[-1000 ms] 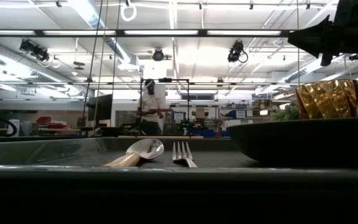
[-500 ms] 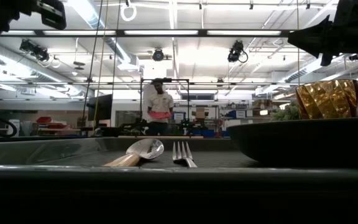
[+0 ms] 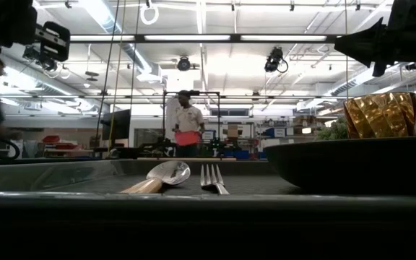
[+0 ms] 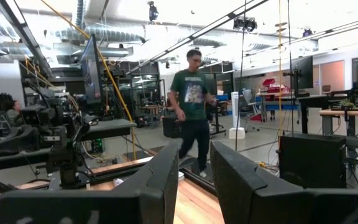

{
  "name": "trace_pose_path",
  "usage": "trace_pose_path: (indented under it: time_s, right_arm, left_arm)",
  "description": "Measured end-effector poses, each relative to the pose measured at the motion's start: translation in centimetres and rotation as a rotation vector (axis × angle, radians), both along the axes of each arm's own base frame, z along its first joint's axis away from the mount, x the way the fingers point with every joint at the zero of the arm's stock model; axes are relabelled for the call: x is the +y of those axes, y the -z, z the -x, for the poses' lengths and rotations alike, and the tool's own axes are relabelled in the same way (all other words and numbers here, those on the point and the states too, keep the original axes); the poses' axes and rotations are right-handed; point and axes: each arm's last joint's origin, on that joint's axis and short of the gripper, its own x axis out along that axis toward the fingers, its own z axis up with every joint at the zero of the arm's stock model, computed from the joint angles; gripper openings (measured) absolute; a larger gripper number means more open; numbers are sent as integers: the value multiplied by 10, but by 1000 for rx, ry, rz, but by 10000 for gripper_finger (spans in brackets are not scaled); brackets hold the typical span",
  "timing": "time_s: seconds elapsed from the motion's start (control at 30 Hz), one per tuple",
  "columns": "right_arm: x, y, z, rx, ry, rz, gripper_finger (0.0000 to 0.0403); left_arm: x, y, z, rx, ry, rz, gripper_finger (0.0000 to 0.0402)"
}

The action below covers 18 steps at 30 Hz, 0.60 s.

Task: Pick and place plate/cup/fork/spoon on tray
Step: Return to Home Position

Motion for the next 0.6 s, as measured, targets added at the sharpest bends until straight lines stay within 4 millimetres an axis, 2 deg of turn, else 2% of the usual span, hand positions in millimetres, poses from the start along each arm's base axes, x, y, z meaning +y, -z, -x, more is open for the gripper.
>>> trace_pose_path:
  time_s: [0.17,0.6]
  right_arm:
    - [0,0,0,-1,0,0,100]
    - [0,0,0,0,0,0,100]
  left_arm:
    - [1,6,4,60,0,-15,32]
    - [1,5,5,44,-1,-11,28]
